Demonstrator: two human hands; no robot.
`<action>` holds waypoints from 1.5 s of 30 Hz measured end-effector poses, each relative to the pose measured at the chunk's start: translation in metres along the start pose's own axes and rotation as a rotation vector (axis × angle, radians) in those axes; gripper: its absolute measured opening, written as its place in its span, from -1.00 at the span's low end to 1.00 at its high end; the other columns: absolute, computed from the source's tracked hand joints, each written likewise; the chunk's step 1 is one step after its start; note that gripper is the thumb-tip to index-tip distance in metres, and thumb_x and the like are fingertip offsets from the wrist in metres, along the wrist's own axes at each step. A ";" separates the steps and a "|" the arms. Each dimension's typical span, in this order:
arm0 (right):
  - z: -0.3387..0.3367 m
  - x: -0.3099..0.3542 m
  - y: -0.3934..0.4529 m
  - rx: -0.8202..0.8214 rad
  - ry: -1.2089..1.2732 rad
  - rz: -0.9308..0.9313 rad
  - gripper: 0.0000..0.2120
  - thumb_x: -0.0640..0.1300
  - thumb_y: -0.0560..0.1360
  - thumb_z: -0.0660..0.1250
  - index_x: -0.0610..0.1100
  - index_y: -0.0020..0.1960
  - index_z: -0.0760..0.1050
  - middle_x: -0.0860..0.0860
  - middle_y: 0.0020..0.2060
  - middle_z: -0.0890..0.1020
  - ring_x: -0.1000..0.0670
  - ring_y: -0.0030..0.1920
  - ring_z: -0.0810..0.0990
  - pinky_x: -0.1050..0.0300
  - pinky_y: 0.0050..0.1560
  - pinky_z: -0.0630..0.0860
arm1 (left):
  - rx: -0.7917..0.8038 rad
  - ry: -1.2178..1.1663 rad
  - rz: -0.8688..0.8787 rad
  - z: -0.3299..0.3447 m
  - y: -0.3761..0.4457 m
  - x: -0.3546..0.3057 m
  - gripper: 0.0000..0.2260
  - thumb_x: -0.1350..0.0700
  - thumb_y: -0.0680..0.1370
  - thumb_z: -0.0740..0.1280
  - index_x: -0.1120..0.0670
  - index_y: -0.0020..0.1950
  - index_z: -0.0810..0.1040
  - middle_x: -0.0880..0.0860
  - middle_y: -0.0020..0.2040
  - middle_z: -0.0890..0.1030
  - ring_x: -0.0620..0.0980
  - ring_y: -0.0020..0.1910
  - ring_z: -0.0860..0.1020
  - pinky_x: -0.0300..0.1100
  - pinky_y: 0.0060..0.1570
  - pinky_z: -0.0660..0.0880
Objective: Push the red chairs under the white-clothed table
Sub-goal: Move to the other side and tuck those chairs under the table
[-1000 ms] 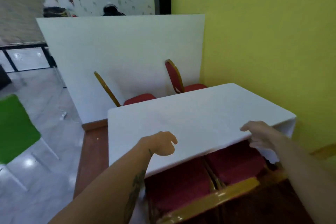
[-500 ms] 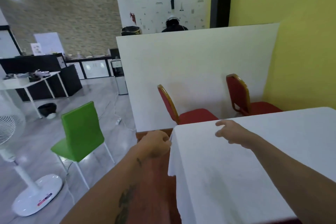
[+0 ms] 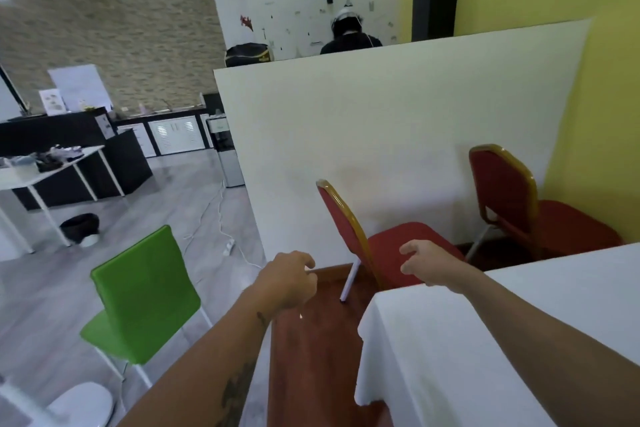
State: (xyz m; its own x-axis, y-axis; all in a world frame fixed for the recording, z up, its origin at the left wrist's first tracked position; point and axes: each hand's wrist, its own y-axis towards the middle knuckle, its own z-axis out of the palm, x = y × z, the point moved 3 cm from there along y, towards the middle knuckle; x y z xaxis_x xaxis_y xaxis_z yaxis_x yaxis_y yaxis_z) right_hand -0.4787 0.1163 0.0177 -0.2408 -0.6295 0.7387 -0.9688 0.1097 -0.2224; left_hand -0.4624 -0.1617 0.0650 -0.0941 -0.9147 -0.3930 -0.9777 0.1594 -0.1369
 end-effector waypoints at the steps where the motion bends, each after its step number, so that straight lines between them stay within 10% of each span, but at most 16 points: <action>1: 0.005 0.006 0.014 -0.003 -0.019 0.001 -0.50 -0.22 0.56 0.35 -0.13 0.49 0.39 -0.11 0.39 0.50 -0.14 0.31 0.50 0.02 0.13 0.54 | 0.009 -0.004 0.004 -0.002 0.018 0.006 -0.61 0.03 0.62 0.25 0.00 0.45 0.53 0.08 0.34 0.63 0.10 0.24 0.61 -0.08 0.26 0.55; 29: 0.079 0.084 0.334 -0.051 -0.117 0.272 -0.44 -0.13 0.55 0.27 -0.12 0.54 0.31 -0.10 0.45 0.44 -0.13 0.37 0.47 0.00 0.25 0.49 | 0.209 -0.064 0.335 -0.004 0.470 0.048 -0.33 0.05 0.57 0.28 0.04 0.67 0.16 0.20 0.61 0.20 0.27 0.48 0.38 0.11 0.42 0.44; 33: 0.093 0.083 0.357 -0.029 -0.150 0.296 -0.59 -0.13 0.50 0.32 -0.03 0.34 0.44 -0.06 0.16 0.58 -0.12 0.16 0.57 0.00 0.10 0.53 | 0.154 0.376 0.502 0.011 0.507 0.036 -0.27 0.06 0.53 0.36 -0.01 0.66 0.16 0.18 0.68 0.03 0.25 0.65 0.02 0.22 0.55 0.15; 38: 0.099 0.080 0.384 -0.033 -0.207 0.372 -0.59 -0.07 0.50 0.36 -0.01 0.33 0.44 -0.04 0.11 0.56 -0.10 0.08 0.58 -0.09 0.15 0.56 | 0.135 0.739 0.809 0.033 0.559 0.024 -0.58 -0.05 0.49 0.41 -0.06 0.33 0.49 0.02 0.29 0.55 0.11 0.37 0.45 0.21 0.48 0.19; 45: 0.116 0.069 0.399 -0.112 -0.302 0.533 -0.59 0.01 0.48 0.35 -0.04 0.31 0.49 -0.11 0.20 0.56 -0.21 0.19 0.56 -0.08 0.20 0.52 | 0.298 0.770 1.085 0.048 0.598 0.001 -0.72 -0.02 0.44 0.40 -0.01 0.13 0.58 0.05 0.10 0.65 0.14 0.13 0.63 0.02 0.11 0.57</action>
State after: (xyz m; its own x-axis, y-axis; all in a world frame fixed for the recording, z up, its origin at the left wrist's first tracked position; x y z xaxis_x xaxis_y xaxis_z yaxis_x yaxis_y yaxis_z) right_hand -0.8748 0.0278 -0.0940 -0.6815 -0.6540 0.3285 -0.7244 0.5386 -0.4303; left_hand -1.0378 -0.0490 -0.0609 -0.9581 -0.2371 0.1609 -0.2775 0.9078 -0.3145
